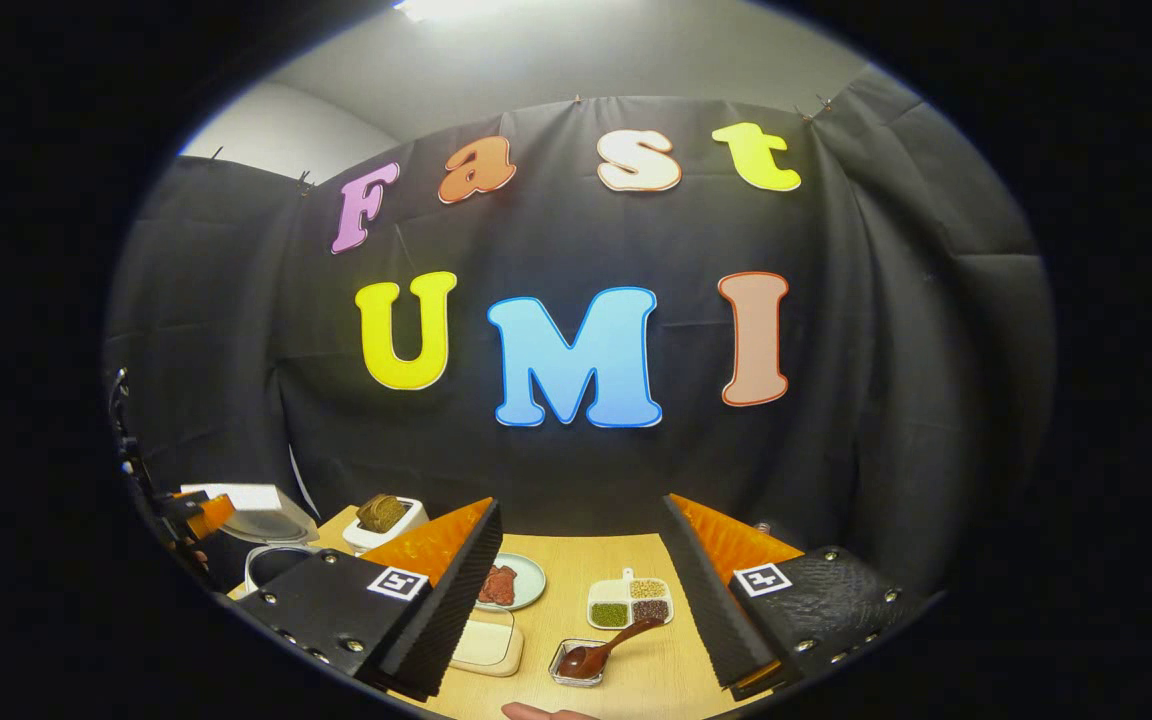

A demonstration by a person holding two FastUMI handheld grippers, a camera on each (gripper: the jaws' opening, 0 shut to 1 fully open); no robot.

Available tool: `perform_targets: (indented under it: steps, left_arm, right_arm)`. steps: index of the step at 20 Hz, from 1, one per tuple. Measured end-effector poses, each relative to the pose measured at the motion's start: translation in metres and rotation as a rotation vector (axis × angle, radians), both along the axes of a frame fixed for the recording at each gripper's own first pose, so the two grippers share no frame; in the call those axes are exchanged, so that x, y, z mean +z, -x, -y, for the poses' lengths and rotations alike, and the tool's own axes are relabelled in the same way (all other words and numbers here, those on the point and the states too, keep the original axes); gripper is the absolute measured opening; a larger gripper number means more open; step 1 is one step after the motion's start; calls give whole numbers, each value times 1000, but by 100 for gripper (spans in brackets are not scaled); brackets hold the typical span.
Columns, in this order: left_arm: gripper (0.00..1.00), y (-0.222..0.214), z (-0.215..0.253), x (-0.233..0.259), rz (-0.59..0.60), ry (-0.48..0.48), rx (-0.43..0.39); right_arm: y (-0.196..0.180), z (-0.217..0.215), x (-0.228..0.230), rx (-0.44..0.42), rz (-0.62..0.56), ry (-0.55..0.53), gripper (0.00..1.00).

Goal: Close the left gripper, press the button to open the rice cooker; take a wooden spoon from the chopstick holder with the right hand, scoop a spoonful of rice and pour it into the rice cooker, then put the wooden spoon back into the chopstick holder.

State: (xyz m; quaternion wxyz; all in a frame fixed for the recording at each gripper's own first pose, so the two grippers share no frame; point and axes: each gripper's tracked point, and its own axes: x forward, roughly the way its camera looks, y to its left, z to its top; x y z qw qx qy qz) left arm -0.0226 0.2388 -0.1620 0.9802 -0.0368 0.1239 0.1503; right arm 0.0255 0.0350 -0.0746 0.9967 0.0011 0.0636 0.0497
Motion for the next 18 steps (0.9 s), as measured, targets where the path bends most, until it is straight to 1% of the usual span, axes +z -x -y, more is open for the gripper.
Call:
perform_targets:
  steps: [2, 3, 4, 9, 10, 11, 12, 15, 18]
  left_arm:
    - [96, 1, 5, 22, 42, -8, -7]
    - [96, 2, 11, 28, 56, -11, -13]
    - [99, 2, 16, 35, 71, -18, -20]
    - [99, 4, 40, 62, 127, -48, -54]
    - [96, 3, 46, 66, 135, -55, -63]
    - [94, 4, 51, 67, 138, -65, -71]
    - [94, 3, 56, 69, 140, -77, -80]
    - [94, -6, 71, 69, 144, -112, -110]
    - [94, -11, 81, 58, 111, -127, -127]
  right_arm:
    - [-1, 5, -5, -10, 0, 2, 96]
    - [-3, 9, -7, -16, 1, 4, 96]
    - [-5, 12, -10, -25, -1, 8, 96]
    - [-16, 34, -32, -62, -14, 24, 96]
    - [-20, 39, -37, -71, -17, 27, 96]
    - [-22, 45, -44, -87, -26, 32, 96]
    - [-24, 49, -47, -95, -24, 34, 96]
    - [-33, 48, -59, -82, -12, 39, 96]
    - [-42, 52, -82, -94, -42, 30, 96]
